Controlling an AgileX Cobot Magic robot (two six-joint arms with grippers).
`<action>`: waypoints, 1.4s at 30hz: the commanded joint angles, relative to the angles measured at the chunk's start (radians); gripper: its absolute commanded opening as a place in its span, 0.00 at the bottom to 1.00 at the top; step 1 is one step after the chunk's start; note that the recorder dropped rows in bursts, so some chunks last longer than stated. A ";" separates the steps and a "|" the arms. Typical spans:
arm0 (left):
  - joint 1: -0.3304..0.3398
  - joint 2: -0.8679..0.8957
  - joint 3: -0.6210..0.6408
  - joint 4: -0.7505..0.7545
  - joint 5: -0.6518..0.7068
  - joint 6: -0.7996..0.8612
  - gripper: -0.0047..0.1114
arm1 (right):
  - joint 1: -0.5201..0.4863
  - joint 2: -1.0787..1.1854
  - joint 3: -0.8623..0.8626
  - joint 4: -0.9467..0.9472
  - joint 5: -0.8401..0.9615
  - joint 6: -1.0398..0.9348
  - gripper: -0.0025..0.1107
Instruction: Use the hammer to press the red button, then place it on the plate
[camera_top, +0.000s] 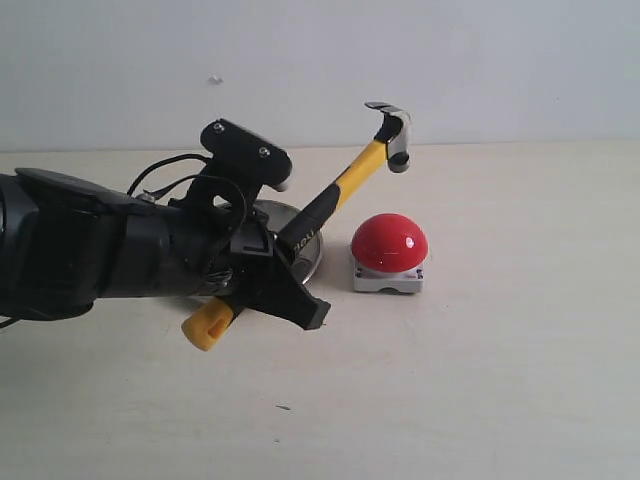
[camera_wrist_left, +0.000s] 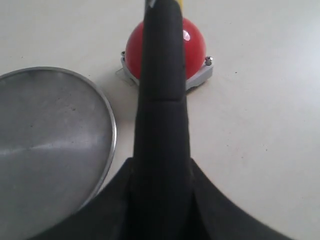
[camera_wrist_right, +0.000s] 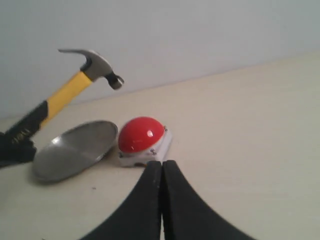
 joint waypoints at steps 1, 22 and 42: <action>0.001 -0.013 -0.009 -0.004 0.019 -0.023 0.04 | 0.002 -0.006 0.007 -0.076 0.071 -0.036 0.02; 0.001 0.064 -0.023 -0.004 0.023 -0.056 0.04 | 0.002 -0.006 0.007 -0.062 0.067 -0.034 0.02; 0.001 0.108 -0.023 -0.004 0.074 -0.059 0.04 | 0.002 -0.006 0.007 -0.062 0.067 -0.034 0.02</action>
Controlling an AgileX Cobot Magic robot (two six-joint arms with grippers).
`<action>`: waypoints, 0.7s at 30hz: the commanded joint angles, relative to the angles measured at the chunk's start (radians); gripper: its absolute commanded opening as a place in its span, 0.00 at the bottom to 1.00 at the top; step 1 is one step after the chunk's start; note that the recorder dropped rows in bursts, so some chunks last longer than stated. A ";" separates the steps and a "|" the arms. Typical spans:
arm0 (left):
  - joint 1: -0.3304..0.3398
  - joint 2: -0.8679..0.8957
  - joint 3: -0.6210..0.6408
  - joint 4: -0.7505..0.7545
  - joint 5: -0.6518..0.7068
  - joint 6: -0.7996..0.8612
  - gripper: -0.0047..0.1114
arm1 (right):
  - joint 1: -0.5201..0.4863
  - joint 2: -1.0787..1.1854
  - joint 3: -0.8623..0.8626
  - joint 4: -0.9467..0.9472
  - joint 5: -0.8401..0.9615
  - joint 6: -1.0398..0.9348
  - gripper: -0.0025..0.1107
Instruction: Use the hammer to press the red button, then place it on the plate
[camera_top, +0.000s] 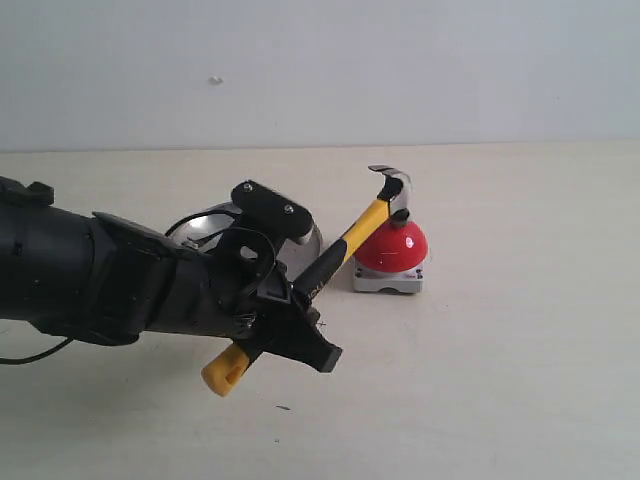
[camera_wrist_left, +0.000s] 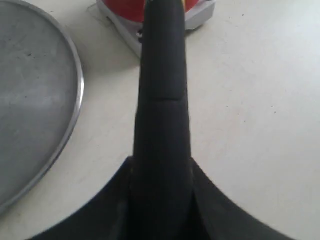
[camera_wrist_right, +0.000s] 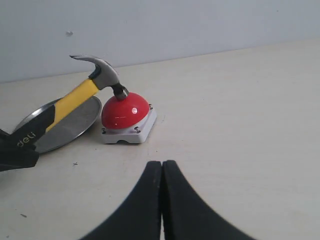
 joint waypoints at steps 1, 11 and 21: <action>0.001 -0.080 -0.012 -0.004 0.023 -0.007 0.04 | 0.002 -0.006 0.007 0.001 -0.003 -0.013 0.02; 0.001 -0.356 0.000 -0.004 -0.082 -0.007 0.04 | 0.002 -0.006 0.007 0.001 -0.003 -0.013 0.02; 0.060 -0.461 0.069 -0.004 -0.044 -0.037 0.04 | 0.002 -0.006 0.007 0.001 -0.003 -0.013 0.02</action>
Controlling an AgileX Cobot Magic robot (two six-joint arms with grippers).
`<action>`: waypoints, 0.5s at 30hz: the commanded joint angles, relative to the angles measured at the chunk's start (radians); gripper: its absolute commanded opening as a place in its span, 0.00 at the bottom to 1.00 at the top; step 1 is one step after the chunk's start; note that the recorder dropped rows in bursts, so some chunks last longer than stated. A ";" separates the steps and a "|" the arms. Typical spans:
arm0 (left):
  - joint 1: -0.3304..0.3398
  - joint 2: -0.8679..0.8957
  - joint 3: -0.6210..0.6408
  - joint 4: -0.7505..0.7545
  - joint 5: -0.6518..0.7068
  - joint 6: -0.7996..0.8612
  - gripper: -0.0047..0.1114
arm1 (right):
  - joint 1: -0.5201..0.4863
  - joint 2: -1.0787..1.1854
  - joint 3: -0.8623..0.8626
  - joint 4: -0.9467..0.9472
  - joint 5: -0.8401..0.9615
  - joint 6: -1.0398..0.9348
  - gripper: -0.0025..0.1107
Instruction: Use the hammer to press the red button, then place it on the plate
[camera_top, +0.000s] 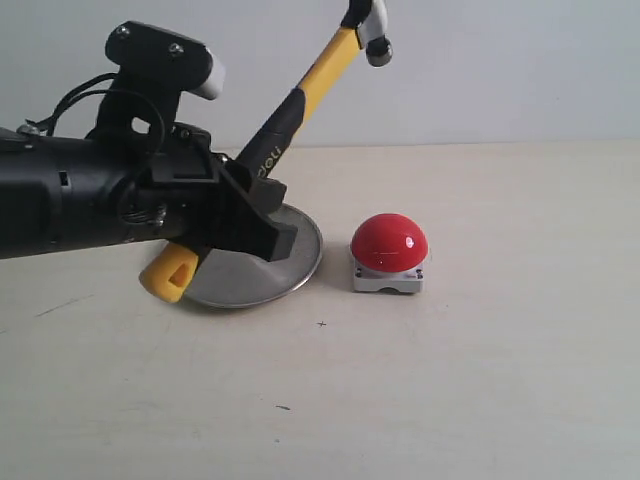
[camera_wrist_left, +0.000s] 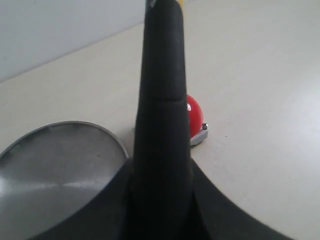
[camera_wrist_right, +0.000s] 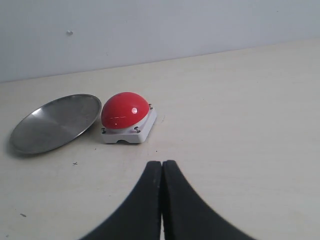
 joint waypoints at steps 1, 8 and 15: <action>0.049 -0.070 0.022 -0.005 0.037 -0.035 0.04 | 0.002 -0.006 0.007 0.001 -0.003 -0.010 0.02; 0.185 -0.154 0.074 -0.005 0.182 -0.112 0.04 | 0.002 -0.006 0.007 0.001 -0.003 -0.010 0.02; 0.342 -0.184 0.113 -0.005 0.402 -0.159 0.04 | 0.002 -0.006 0.007 0.001 -0.003 -0.010 0.02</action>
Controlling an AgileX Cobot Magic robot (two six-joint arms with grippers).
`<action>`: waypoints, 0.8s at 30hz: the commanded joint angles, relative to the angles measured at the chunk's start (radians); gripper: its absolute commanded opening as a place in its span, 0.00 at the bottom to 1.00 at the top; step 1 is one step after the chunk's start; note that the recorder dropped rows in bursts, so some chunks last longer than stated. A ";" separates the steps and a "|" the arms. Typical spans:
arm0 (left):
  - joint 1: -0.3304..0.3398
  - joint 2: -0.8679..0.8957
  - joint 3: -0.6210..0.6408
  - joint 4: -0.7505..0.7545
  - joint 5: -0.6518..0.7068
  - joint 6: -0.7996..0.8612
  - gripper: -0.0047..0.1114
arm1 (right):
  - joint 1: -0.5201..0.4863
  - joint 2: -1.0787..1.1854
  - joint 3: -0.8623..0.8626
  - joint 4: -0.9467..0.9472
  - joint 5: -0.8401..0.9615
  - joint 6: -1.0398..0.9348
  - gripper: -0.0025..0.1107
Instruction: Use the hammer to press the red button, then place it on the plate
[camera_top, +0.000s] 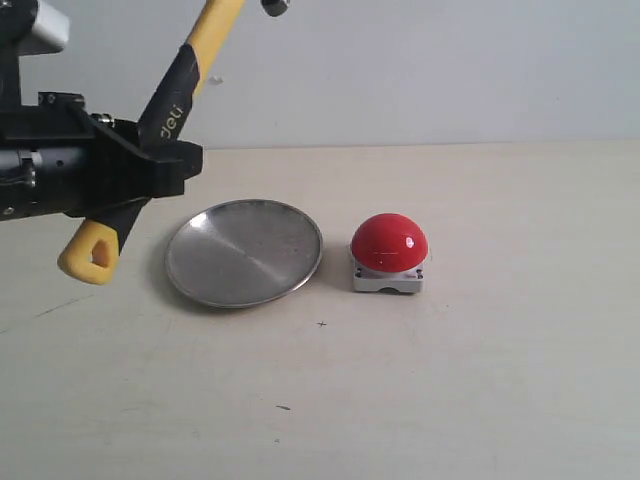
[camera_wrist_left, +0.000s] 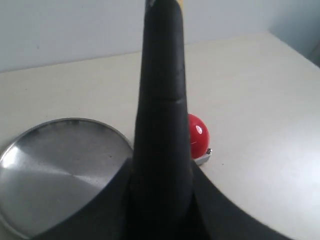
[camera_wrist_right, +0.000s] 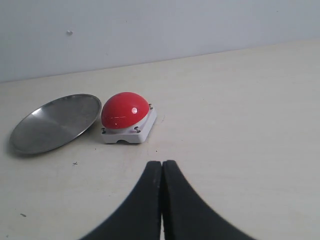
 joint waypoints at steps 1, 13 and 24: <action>0.089 -0.023 0.009 -0.005 0.159 -0.024 0.04 | 0.002 -0.006 0.007 0.001 -0.003 -0.010 0.02; 0.339 -0.023 0.017 -0.005 0.510 -0.039 0.04 | 0.002 -0.006 0.007 0.001 -0.003 -0.010 0.02; 0.371 -0.023 0.085 -0.005 0.708 0.057 0.04 | 0.002 -0.006 0.007 0.001 0.014 -0.010 0.02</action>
